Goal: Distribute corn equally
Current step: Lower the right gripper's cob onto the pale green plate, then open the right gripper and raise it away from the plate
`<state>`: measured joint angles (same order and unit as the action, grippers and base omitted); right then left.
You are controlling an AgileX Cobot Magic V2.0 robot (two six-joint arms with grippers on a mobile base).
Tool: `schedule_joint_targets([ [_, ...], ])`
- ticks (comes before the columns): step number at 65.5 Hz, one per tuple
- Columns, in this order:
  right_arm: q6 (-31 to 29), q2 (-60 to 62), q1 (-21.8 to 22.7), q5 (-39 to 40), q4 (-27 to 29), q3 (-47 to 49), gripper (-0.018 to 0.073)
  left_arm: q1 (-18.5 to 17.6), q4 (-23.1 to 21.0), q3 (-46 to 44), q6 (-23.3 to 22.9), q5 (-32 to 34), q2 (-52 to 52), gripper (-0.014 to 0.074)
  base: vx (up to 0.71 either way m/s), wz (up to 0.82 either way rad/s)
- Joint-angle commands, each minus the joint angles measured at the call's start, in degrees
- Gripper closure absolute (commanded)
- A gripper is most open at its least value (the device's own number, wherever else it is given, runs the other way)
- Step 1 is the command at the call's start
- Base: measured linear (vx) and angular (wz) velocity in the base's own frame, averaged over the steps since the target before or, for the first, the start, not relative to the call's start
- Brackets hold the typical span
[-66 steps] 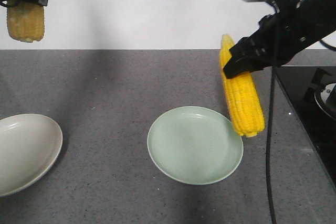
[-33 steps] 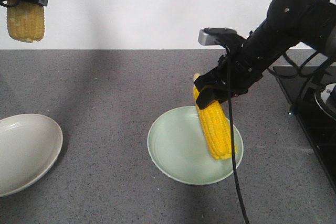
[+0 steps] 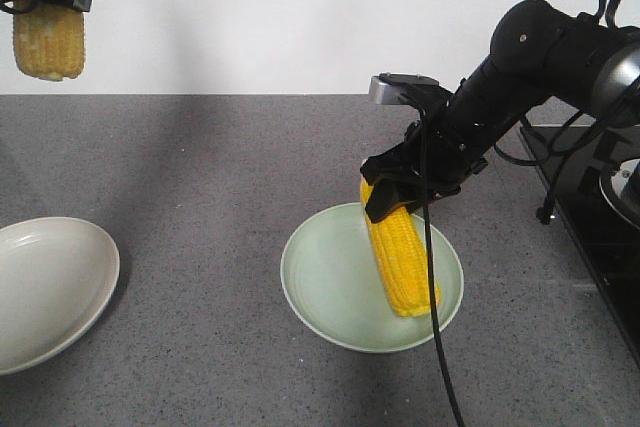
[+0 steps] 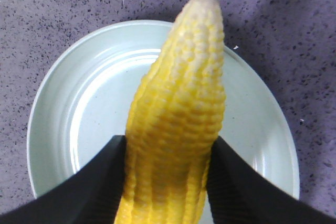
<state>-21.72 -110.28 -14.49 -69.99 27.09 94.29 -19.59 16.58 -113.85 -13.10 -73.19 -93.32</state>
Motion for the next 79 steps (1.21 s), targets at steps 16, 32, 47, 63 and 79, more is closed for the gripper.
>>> schedule_joint_targets([
  [16, -1.7, 2.9, -0.1, -0.4, 2.0, 1.8, 0.0067, 0.0, 1.1, -1.3, -0.5, 1.9, 2.4, 0.0485, 0.0, 0.0],
  [32, -2.1, 2.9, 0.0, -0.1, 2.0, 1.8, 0.0027, 0.0, 1.1, -1.3, -0.5, 1.9, 2.4, 0.0485, 0.0, 0.0],
  [47, -1.9, 3.7, 0.0, 0.9, 2.1, 1.8, 0.0027, 0.0, 1.1, -1.3, -0.5, 1.9, 2.4, 0.0485, 0.0, 0.0],
  [63, -2.1, 8.9, 1.1, 3.7, 1.6, 1.8, 0.0032, 0.0, 1.1, -1.3, -0.5, 1.9, 2.4, 0.0485, 0.0, 0.0],
  [79, -1.9, 16.8, 5.2, 4.1, 0.2, 1.7, 0.0032, 0.0, 1.1, -1.3, -0.5, 1.9, 2.4, 0.0485, 0.0, 0.0],
])
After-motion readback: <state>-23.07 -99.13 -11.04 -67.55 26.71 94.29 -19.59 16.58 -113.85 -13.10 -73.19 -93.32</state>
